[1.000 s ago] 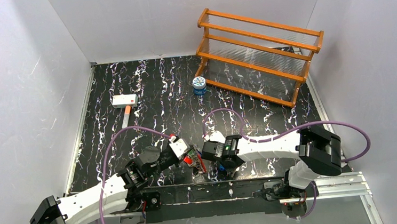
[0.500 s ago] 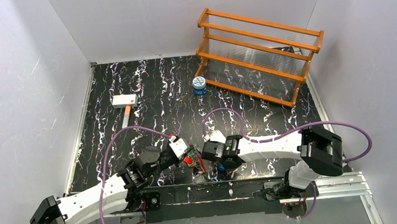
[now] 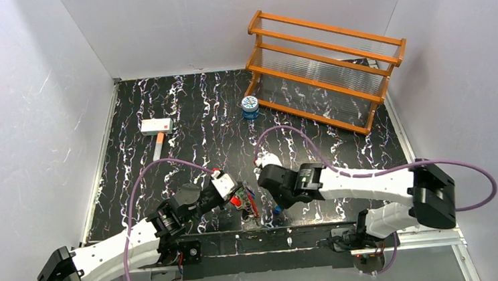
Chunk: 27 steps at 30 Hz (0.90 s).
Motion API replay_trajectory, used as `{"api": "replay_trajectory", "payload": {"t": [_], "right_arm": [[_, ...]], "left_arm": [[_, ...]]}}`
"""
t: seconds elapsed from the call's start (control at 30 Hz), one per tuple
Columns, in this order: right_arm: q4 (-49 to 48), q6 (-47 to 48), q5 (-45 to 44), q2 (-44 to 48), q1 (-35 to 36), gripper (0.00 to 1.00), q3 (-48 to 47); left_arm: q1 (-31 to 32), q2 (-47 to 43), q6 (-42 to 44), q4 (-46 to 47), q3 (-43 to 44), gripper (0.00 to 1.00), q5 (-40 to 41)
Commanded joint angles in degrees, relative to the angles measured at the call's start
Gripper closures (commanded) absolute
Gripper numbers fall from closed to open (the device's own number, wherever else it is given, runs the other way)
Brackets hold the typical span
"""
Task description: Put the keys on the keyring
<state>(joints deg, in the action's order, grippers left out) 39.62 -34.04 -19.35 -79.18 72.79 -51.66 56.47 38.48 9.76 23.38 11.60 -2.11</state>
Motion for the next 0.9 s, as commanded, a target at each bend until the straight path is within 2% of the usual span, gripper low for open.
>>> {"api": "replay_trajectory", "payload": {"t": [0.0,0.13,0.23,0.4,0.5,0.63,0.73,0.87], "right_arm": [[-8.46,5.83,9.12,5.69,-6.18,0.99,-0.43],[-12.79,10.10,21.25,8.84,-14.96,0.99,0.36],[-14.94,12.76,26.79,9.86,-19.25,0.99,0.52],[-18.31,18.29,24.41,9.64,-22.31,0.99,-0.35],[-21.45,22.96,30.42,9.24,-24.60,0.99,0.28],[-23.59,22.51,36.13,8.73,-27.62,0.99,0.94],[-21.52,24.27,42.67,7.53,-30.29,0.99,-0.18],[-25.29,26.54,48.89,8.27,-30.89,0.99,0.76]], "left_arm": [[0.20,-0.51,-0.37,0.74,0.30,1.00,0.53],[0.17,0.33,-0.25,0.63,0.87,1.00,0.28],[0.18,0.82,-0.43,0.67,0.97,1.00,0.09],[0.16,0.77,-0.59,0.30,0.93,1.00,0.09],[0.19,0.77,-0.77,0.21,0.97,1.00,0.09],[0.17,1.10,-0.63,0.04,1.13,1.00,-0.13],[0.16,1.57,-0.53,-0.45,1.49,1.00,-0.47],[0.15,2.58,-0.40,-0.49,1.84,1.00,-1.08]]}}
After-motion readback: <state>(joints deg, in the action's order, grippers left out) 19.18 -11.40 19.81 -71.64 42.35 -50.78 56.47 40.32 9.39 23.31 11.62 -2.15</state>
